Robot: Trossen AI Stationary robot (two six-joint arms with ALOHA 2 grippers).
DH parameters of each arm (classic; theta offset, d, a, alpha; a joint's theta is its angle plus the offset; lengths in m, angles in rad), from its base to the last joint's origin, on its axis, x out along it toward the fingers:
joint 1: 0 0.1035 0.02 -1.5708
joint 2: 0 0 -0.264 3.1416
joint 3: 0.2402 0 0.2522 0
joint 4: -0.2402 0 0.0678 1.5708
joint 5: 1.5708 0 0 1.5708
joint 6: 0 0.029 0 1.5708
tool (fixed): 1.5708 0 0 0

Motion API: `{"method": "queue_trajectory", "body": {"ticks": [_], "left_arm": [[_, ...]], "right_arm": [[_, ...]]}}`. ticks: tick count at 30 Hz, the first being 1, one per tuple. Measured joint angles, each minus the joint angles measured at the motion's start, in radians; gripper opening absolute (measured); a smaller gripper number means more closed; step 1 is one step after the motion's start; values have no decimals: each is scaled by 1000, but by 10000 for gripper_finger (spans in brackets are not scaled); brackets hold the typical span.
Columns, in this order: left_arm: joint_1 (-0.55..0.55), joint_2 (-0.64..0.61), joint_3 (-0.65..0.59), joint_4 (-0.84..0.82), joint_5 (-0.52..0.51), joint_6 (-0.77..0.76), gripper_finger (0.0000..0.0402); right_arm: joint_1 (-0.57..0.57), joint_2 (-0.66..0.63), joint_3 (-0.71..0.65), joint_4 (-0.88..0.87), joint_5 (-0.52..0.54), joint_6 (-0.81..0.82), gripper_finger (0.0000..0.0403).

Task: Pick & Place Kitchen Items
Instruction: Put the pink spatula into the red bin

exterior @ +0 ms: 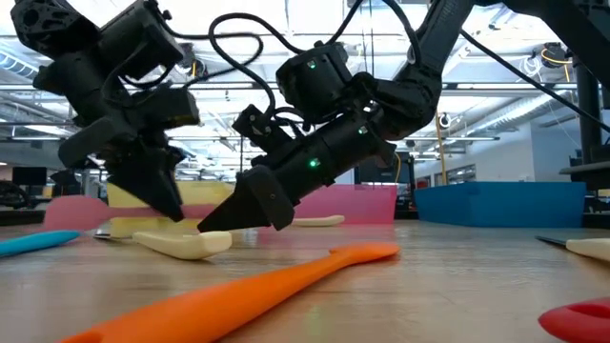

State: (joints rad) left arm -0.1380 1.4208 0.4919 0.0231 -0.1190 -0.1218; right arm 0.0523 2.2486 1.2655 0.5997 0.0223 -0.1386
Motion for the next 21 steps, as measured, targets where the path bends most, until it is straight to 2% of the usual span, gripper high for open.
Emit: {"method": "queue_trajectory", "body": {"ticks": [4, 9, 21], "left_arm": [[-9, -1, 1, 35, -6, 24, 24], [-8, 0, 1, 23, -20, 19, 23], [-9, 0, 1, 9, -15, 14, 29]], "right_arm": [[-4, 0, 0, 11, 0, 0, 137], [-4, 0, 0, 14, 0, -6, 139], [13, -2, 0, 86, 3, -66, 93]]}}
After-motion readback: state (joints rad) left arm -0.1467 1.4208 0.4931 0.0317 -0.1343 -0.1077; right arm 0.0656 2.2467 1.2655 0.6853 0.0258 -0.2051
